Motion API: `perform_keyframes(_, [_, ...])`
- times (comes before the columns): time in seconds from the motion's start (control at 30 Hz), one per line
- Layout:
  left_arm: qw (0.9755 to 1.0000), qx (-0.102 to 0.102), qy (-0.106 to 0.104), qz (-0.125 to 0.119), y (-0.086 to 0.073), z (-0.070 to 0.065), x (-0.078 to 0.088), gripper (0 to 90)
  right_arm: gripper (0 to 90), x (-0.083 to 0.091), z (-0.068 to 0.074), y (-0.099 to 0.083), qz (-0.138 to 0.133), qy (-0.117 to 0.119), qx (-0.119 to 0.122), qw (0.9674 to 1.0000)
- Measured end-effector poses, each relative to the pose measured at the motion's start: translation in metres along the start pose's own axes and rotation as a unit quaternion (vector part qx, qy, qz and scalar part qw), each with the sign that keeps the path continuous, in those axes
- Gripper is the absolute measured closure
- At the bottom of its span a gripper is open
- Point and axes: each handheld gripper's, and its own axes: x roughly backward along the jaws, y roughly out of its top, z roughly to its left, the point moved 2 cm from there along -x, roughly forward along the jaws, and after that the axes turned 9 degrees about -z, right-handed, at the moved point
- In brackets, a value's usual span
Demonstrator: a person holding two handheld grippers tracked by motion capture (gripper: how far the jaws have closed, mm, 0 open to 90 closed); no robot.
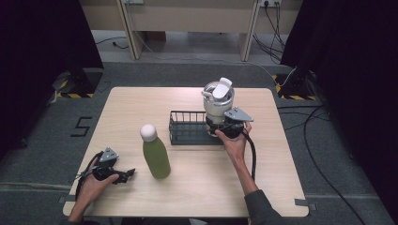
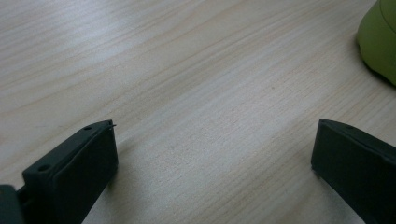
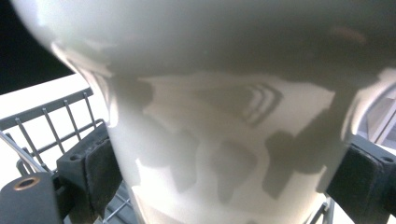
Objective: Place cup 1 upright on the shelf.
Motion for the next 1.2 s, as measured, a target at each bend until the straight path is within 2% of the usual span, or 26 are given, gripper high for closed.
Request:
perform_keyframes(0.27, [1.0,0.0,0.0,0.0,0.0,0.0,0.0,0.0,9.4,0.009,0.0,0.001,0.002,0.001,-0.009,1.0])
perform_keyframes(0.53, [1.0,0.0,0.0,0.0,0.0,0.0,0.0,0.0,14.7,0.025,-0.001,0.001,-0.005,0.006,-0.014,0.9999])
perform_keyframes(0.6, [1.0,0.0,0.0,0.0,0.0,0.0,0.0,0.0,14.7,0.027,-0.001,0.002,-0.004,0.007,-0.011,0.9999])
perform_keyframes(0.63, [1.0,0.0,0.0,0.0,0.0,0.0,0.0,0.0,14.7,0.031,0.0,0.003,-0.008,0.008,-0.002,0.9999])
perform_keyframes(0.8, [1.0,0.0,0.0,0.0,0.0,0.0,0.0,0.0,14.7,0.037,0.003,0.006,-0.01,0.014,-0.002,0.9998])
perform_keyframes(0.97, [1.0,0.0,0.0,0.0,0.0,0.0,0.0,0.0,14.7,0.048,0.004,0.009,-0.015,0.017,0.009,0.9997])
perform_keyframes(1.2, [1.0,0.0,0.0,0.0,0.0,0.0,0.0,0.0,14.8,0.063,0.006,0.009,-0.026,0.021,0.002,0.9995])
